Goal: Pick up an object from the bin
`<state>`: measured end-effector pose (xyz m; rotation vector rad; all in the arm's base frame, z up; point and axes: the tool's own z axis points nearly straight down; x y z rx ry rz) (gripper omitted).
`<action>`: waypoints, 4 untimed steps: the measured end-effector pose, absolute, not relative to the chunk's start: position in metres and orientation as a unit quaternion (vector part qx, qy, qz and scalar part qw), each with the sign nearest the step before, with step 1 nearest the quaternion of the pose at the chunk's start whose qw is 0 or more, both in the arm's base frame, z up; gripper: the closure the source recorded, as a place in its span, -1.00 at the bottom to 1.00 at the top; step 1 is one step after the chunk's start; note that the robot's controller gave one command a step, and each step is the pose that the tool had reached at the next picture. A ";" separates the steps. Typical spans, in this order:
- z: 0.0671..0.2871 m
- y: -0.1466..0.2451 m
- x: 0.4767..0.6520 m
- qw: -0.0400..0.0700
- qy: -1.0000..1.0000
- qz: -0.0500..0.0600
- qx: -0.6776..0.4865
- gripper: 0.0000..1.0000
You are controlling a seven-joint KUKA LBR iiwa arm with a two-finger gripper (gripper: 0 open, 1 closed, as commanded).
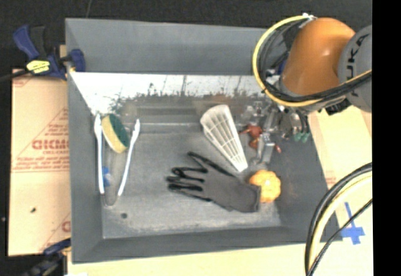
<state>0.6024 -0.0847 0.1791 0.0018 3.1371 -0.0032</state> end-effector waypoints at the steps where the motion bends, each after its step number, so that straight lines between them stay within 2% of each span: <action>1: 0.072 -0.035 0.602 0.004 1.000 -0.001 -0.018 -1.00; 2: 0.136 -0.021 0.590 0.010 0.999 -0.002 0.033 -1.00; 3: 0.099 -0.034 0.564 0.002 0.989 -0.001 0.149 -1.00; 4: 0.072 -0.037 0.563 0.012 0.995 -0.002 0.102 -1.00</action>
Offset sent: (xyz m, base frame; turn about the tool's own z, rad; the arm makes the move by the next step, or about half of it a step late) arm -0.0143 0.0645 -0.0451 0.0657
